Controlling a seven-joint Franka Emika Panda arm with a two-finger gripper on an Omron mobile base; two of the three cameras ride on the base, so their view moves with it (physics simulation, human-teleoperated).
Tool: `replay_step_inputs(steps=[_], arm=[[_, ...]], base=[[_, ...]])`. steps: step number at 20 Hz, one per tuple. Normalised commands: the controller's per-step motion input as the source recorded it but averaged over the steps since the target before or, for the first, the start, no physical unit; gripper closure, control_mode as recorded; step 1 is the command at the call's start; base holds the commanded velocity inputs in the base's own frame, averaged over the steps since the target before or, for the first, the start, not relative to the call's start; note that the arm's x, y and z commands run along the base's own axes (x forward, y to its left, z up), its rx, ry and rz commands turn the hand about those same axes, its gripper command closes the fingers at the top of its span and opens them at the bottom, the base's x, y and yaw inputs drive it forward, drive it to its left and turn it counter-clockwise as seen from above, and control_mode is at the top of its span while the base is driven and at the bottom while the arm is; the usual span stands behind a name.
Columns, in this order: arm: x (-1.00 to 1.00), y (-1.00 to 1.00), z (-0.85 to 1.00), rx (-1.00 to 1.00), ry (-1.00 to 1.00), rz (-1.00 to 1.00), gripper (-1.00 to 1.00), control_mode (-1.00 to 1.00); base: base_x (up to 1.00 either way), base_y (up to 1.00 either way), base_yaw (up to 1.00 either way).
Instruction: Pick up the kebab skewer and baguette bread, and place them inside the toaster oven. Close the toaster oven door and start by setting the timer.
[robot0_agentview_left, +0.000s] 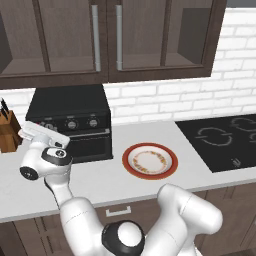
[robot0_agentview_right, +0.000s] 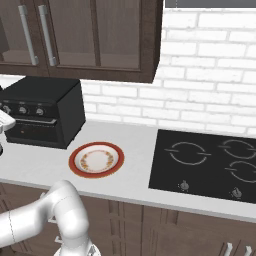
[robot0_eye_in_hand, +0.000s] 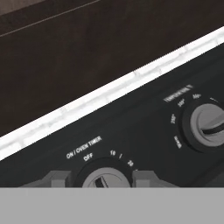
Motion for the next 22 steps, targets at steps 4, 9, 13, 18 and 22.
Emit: replay_step_inputs(steps=[4,9,13,18,22], arm=[[0.00,0.15,-0.36,0.02,0.05,0.00,1.00,-1.00],[0.00,0.09,-0.36,0.03,0.06,0.00,1.00,-1.00],[-0.05,0.08,-0.38,0.09,0.08,0.00,1.00,-1.00],[-0.07,0.23,-0.43,0.09,0.07,-0.05,1.00,-1.00],[-0.05,0.46,-0.44,0.07,0.05,-0.10,1.00,-1.00]], base=[[0.00,0.00,0.00],[0.00,0.00,0.00],[0.00,0.00,0.00],[0.00,0.00,0.00],[0.00,0.00,0.00]])
